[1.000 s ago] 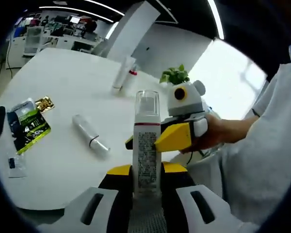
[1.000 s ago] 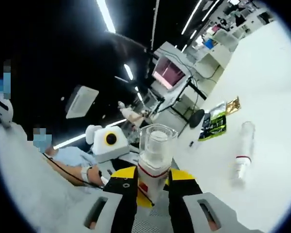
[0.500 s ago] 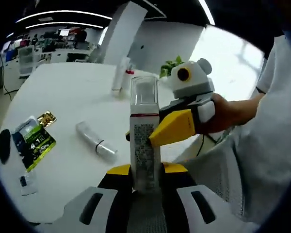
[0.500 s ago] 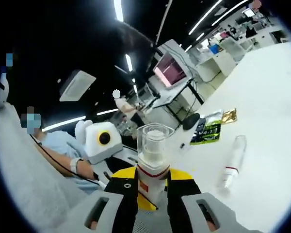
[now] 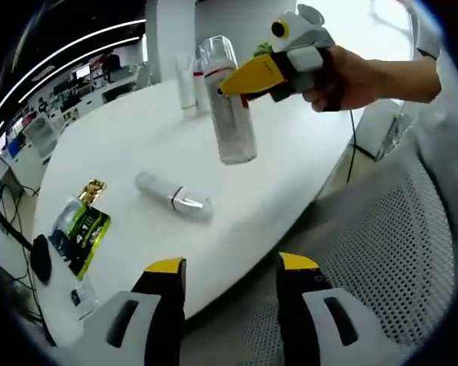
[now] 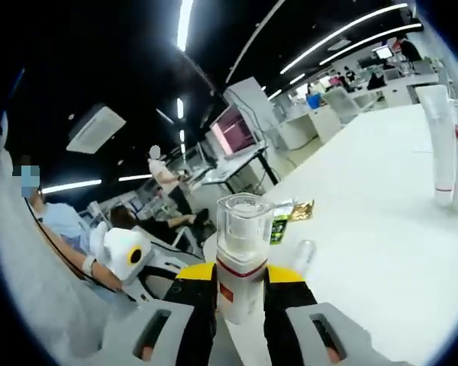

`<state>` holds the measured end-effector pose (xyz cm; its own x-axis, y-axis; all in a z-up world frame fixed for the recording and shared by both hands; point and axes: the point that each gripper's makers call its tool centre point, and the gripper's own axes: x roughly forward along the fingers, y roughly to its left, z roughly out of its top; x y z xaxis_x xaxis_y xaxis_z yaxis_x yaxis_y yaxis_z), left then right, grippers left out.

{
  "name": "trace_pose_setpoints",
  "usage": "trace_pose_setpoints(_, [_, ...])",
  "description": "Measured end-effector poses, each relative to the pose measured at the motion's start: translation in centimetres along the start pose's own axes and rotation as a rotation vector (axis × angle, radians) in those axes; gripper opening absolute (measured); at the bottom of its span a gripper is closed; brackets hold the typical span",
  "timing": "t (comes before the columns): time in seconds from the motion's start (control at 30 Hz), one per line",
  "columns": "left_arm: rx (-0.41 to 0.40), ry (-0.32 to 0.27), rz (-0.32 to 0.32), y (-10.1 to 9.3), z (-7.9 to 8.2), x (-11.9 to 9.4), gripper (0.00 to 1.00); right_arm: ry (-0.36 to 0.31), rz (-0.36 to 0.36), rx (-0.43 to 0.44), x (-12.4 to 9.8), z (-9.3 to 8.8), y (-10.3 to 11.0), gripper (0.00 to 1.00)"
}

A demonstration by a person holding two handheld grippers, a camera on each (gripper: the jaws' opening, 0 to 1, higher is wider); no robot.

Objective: Arrange the skincare products in the storage area until every visible bottle or jar stands upright without overlapping.

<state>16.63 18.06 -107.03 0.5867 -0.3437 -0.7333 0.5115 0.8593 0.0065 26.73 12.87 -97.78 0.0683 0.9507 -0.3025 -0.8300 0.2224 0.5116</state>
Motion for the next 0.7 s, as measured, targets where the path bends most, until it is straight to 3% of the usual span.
trace_pose_setpoints(0.4, [0.008,0.053,0.047,0.8,-1.1,0.5,0.49,-0.005,-0.138,-0.139,-0.7,2.5,-4.8,0.15])
trace_pose_setpoints(0.7, [0.017,0.039,0.094,1.7,-0.9,0.5,0.63,0.045,-0.233,-0.223,-0.4,2.7,-9.0,0.15])
